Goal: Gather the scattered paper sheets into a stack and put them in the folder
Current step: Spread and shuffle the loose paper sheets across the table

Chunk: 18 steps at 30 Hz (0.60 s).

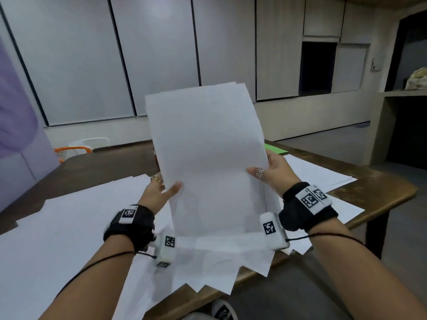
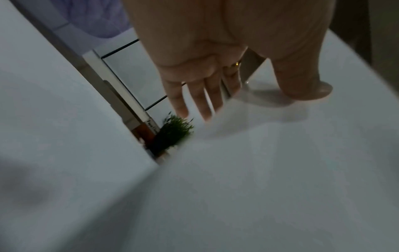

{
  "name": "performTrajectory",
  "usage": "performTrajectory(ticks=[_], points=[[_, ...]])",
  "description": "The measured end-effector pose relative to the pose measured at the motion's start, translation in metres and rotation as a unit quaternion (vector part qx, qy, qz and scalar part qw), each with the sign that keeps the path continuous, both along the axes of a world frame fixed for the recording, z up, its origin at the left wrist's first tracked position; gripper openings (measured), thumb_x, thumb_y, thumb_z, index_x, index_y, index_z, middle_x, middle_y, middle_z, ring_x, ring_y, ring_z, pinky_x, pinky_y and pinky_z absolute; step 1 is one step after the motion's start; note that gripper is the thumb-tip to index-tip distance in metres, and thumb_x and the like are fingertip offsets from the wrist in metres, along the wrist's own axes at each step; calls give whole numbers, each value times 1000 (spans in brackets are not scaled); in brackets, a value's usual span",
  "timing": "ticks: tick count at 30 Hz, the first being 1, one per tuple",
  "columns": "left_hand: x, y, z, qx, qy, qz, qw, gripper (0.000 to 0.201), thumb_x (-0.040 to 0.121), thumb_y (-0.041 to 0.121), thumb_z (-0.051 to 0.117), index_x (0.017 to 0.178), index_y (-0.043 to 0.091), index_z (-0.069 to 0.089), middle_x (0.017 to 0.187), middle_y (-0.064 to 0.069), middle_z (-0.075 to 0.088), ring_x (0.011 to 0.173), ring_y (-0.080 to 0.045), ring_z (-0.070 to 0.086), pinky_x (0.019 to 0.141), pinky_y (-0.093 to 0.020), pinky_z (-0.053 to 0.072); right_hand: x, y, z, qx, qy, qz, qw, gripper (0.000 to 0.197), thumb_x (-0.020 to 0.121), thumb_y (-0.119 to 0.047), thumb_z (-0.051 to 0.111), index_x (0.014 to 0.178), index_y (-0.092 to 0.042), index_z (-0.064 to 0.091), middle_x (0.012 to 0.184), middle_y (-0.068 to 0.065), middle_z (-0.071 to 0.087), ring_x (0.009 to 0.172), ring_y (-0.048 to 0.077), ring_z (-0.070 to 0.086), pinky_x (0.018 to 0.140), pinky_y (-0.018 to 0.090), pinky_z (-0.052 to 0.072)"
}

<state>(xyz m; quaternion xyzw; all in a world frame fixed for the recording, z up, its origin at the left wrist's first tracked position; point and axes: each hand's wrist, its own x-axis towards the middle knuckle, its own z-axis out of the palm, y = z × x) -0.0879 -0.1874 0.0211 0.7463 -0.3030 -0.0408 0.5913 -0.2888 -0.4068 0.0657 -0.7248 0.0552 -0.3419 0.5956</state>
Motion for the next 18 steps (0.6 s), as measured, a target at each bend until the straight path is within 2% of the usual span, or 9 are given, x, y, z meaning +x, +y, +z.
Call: performTrajectory(ticks=[2, 4, 6, 7, 9, 11, 13, 16, 18], points=[[-10, 7, 19, -100, 14, -27, 995, 70, 68, 55, 73, 122, 17, 51, 117, -1, 64, 112, -22, 60, 95, -38, 47, 1, 4, -3, -6, 4, 10, 1000, 40, 83, 11, 59, 117, -10, 51, 112, 10, 63, 97, 19, 62, 88, 24, 51], [-23, 9, 27, -143, 4, -46, 989, 42, 84, 32, 68, 120, 21, 50, 117, -1, 64, 109, -18, 62, 94, -39, 48, 4, 11, -10, -5, 25, 16, 1000, 38, 88, 5, 57, 121, -11, 45, 115, 8, 61, 101, 19, 61, 85, 22, 51], [-35, 6, 28, -156, -48, -23, 986, 34, 90, 9, 60, 120, 17, 46, 115, -3, 64, 103, -14, 63, 90, -35, 50, 8, 20, -19, -20, 36, 20, 999, 42, 91, -4, 56, 129, -14, 40, 120, 0, 59, 109, 13, 58, 91, 23, 48], [-43, 4, 30, -158, -84, 4, 984, 34, 91, 4, 57, 119, 16, 44, 113, -4, 63, 100, -13, 63, 88, -31, 51, 10, 25, -23, -35, 36, 19, 999, 43, 92, -8, 56, 130, -17, 38, 120, -6, 58, 109, 7, 57, 93, 21, 46], [-59, 0, 35, -152, -162, 56, 973, 35, 91, 3, 54, 120, 17, 41, 114, -4, 59, 100, -15, 60, 87, -20, 49, 13, 34, -25, -56, 31, 17, 998, 41, 94, -13, 53, 130, -21, 34, 120, -10, 56, 105, -2, 55, 86, 9, 44], [-71, -3, 42, -148, -220, 98, 959, 35, 92, 3, 52, 125, 11, 40, 113, -3, 56, 96, -14, 56, 79, -3, 42, 14, 38, -23, -66, 18, 4, 998, 38, 97, -12, 48, 131, -18, 32, 121, -7, 54, 103, 1, 54, 76, 0, 42], [-83, -4, 49, -144, -254, 129, 948, 39, 94, 9, 52, 129, 5, 36, 112, -2, 56, 95, -13, 55, 75, 0, 38, 14, 38, -18, -72, -6, -15, 997, 32, 98, -9, 44, 127, -15, 33, 120, -4, 53, 102, 1, 54, 76, -1, 40], [-95, -3, 52, -133, -285, 160, 936, 50, 91, 29, 58, 129, 10, 35, 117, -1, 57, 100, -14, 55, 83, -19, 42, 10, 35, -13, -45, -41, -20, 998, 29, 97, -14, 47, 121, -15, 32, 125, 3, 51, 113, 10, 53, 92, 15, 42], [-100, -1, 51, -140, -283, 182, 931, 52, 87, 34, 62, 127, 13, 37, 117, -2, 58, 100, -15, 56, 82, -18, 41, 8, 32, -15, -42, -52, -26, 997, 29, 94, -22, 51, 117, -21, 33, 126, 8, 49, 121, 20, 49, 99, 33, 43]])
